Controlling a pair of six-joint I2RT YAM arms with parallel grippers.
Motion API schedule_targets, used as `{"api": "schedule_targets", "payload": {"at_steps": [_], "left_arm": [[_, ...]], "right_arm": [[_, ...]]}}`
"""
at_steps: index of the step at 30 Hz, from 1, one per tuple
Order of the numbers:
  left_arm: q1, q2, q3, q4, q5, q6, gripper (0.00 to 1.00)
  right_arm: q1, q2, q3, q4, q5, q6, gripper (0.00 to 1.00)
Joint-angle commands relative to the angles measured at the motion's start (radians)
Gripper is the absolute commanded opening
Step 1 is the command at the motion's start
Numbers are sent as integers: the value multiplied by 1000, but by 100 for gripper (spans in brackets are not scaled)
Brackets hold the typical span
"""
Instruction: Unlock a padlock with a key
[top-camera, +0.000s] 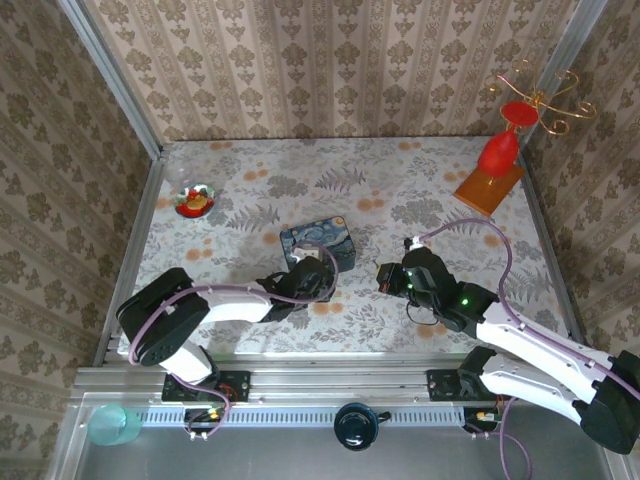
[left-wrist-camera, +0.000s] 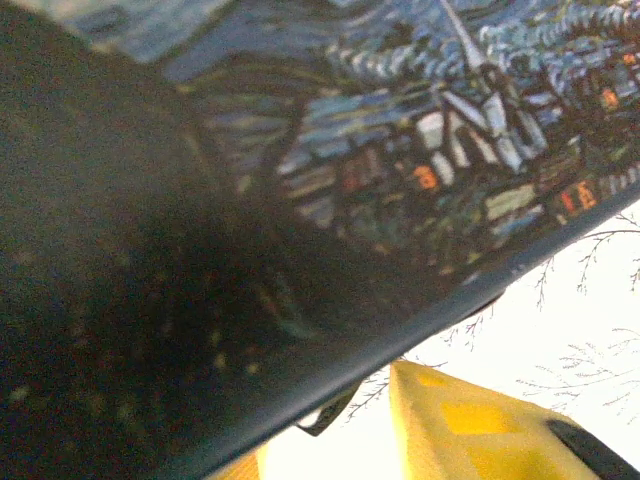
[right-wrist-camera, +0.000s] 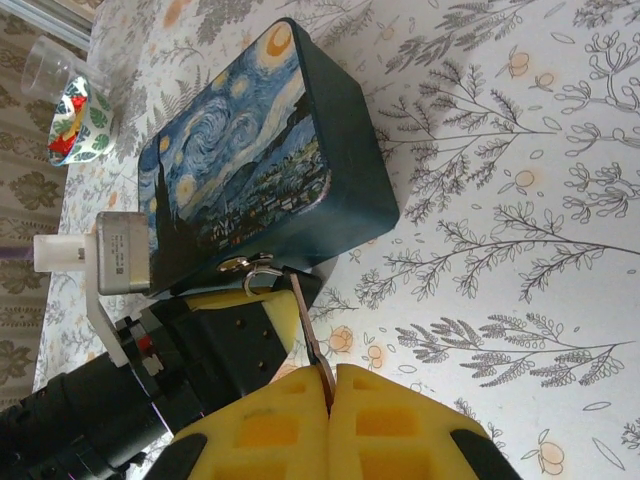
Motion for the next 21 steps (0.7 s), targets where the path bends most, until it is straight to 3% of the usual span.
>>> {"api": "schedule_targets", "payload": {"at_steps": [1, 5, 9, 15, 21], "left_arm": [[18, -33, -39, 100, 11, 5, 39], [36, -22, -77, 188, 37, 8, 42], [84, 48, -101, 340, 159, -8, 43], [91, 85, -68, 348, 159, 14, 43], [144, 87, -87, 386, 180, -7, 35]], "right_arm": [[1, -16, -22, 14, -25, 26, 0], [1, -9, -38, 53, -46, 26, 0], [18, 6, -51, 117, -69, 32, 0], [46, 54, -59, 166, -66, 26, 0], [50, 114, -66, 197, -76, 17, 0]]}}
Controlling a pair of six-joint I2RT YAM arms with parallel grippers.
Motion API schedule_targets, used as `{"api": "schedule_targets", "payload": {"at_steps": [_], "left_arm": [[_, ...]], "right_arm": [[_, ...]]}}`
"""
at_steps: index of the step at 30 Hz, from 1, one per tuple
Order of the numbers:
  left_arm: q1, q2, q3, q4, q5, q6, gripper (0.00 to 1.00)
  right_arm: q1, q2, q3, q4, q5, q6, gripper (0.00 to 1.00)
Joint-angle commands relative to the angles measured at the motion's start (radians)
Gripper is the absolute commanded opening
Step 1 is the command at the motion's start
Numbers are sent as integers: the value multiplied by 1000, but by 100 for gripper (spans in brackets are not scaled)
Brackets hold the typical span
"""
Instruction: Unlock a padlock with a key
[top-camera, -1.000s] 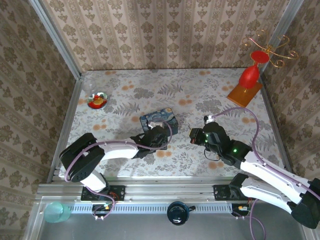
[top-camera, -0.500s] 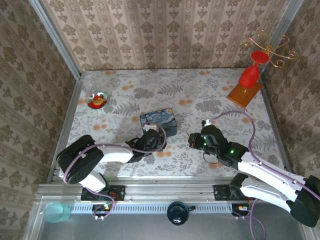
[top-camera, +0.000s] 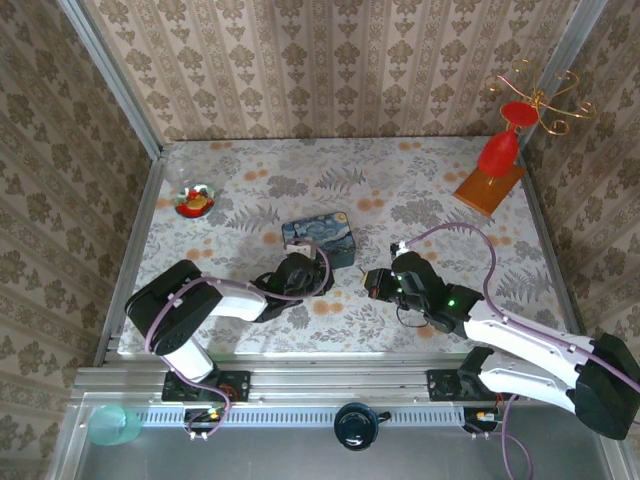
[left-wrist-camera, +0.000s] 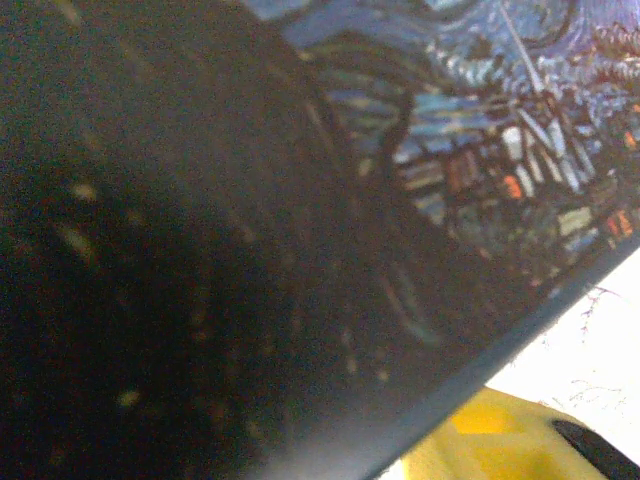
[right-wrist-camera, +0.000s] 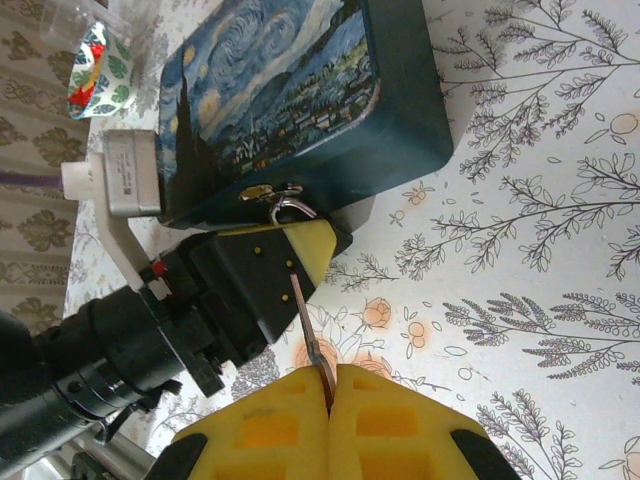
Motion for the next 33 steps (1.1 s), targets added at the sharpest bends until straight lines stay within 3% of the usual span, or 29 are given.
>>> {"api": "schedule_targets", "payload": {"at_steps": [1, 6, 10, 14, 21, 33], "left_arm": [[44, 7, -11, 82, 36, -17, 33], [54, -8, -9, 66, 41, -9, 24], [57, -8, -8, 77, 51, -15, 17], [64, -27, -11, 89, 87, -27, 11], [92, -74, -19, 118, 217, -75, 8], [148, -95, -8, 203, 406, -203, 5]], "right_arm": [[6, 22, -19, 42, -12, 5, 0], [-72, 77, -67, 145, -158, 110, 0], [-76, 106, -19, 67, -163, 63, 0], [-84, 161, -15, 98, -194, 30, 0], [-158, 266, -6, 212, -347, -13, 0], [-273, 378, 38, 240, -555, -63, 0]]}}
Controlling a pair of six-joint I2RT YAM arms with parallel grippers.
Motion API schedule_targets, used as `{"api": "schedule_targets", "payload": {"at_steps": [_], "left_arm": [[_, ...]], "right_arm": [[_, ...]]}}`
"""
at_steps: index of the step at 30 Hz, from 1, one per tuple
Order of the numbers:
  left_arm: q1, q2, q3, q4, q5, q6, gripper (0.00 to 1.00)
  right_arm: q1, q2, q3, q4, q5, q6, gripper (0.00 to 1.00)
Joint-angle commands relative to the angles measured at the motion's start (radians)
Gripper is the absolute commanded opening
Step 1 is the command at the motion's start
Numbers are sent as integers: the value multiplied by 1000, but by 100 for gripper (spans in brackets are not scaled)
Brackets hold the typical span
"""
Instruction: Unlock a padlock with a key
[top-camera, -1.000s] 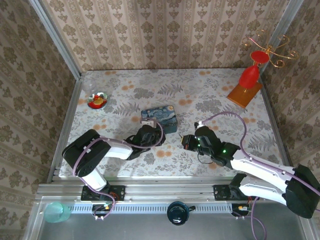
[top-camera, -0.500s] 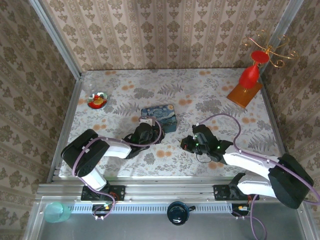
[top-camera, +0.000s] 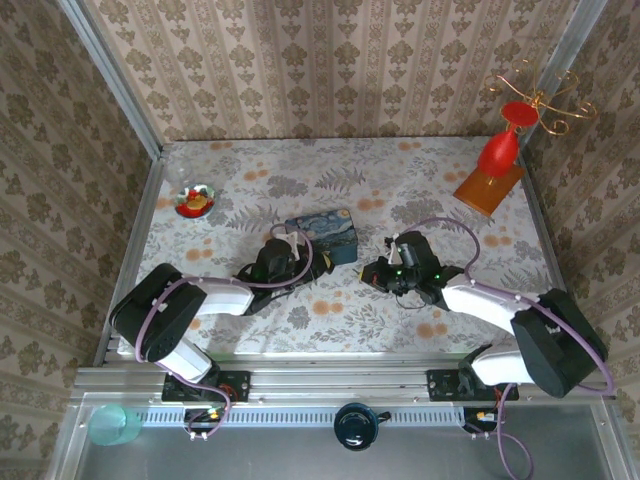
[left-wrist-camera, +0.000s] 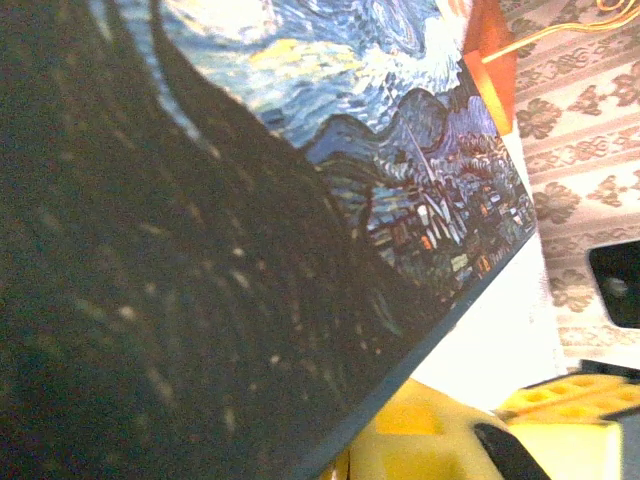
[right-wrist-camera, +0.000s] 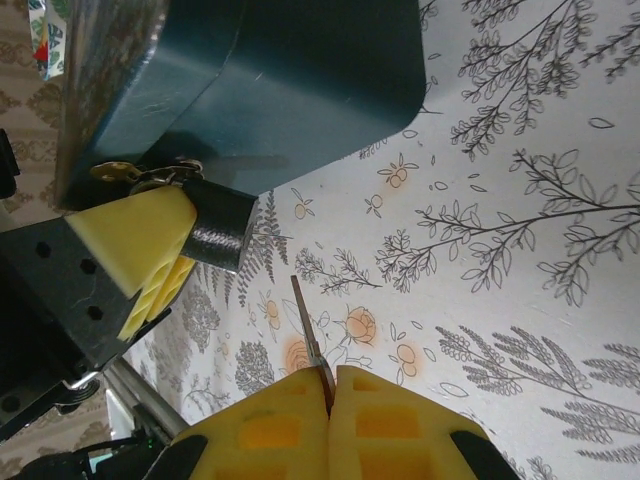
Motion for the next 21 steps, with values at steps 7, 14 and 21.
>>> {"api": "schedule_targets", "payload": {"at_steps": [7, 14, 21], "left_arm": [[61, -12, 37, 96, 179, -61, 3], [101, -18, 57, 81, 258, -64, 3], [145, -41, 74, 39, 304, -52, 2]], "right_arm": [[-3, 97, 40, 102, -102, -21, 0], [-4, 169, 56, 207, -150, -11, 0], [-4, 181, 64, 299, -185, -5, 0]]}}
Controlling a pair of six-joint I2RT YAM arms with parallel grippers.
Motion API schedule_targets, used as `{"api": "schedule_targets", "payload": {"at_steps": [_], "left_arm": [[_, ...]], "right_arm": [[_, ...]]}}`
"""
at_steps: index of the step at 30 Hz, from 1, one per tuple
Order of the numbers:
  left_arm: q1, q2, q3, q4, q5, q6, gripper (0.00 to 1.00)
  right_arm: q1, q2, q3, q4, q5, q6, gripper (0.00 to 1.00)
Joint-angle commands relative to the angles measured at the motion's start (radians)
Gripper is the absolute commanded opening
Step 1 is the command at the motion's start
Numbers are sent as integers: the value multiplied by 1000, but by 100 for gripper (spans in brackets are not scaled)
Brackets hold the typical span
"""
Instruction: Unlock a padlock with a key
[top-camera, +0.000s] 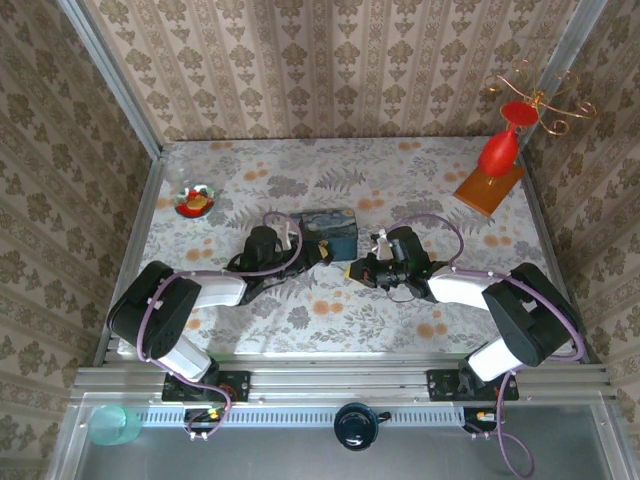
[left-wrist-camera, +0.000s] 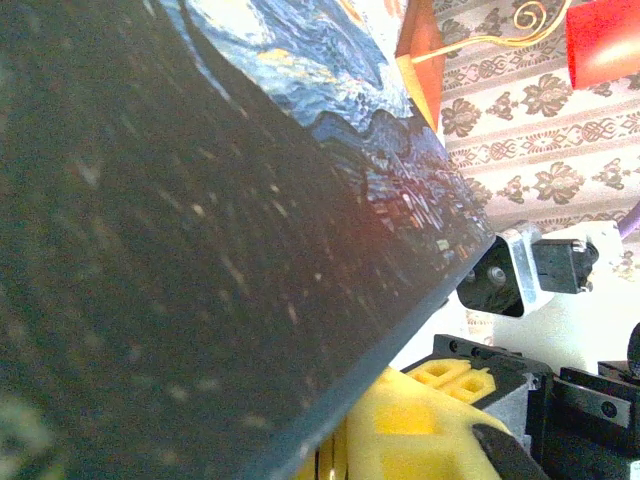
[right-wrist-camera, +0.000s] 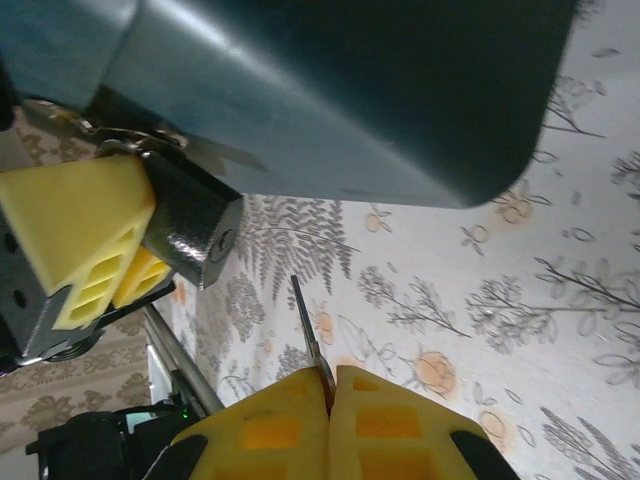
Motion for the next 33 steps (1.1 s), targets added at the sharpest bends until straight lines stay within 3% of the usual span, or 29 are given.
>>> {"api": "schedule_targets", "payload": {"at_steps": [1, 11, 33], "left_arm": [[16, -44, 36, 23, 59, 4, 2], [37, -46, 24, 84, 90, -69, 2], [56, -31, 1, 147, 106, -102, 0]], "right_arm": [[-3, 9, 27, 87, -48, 2, 0], [-1, 53, 1, 256, -68, 62, 0], [-1, 11, -31, 218, -63, 29, 0]]}}
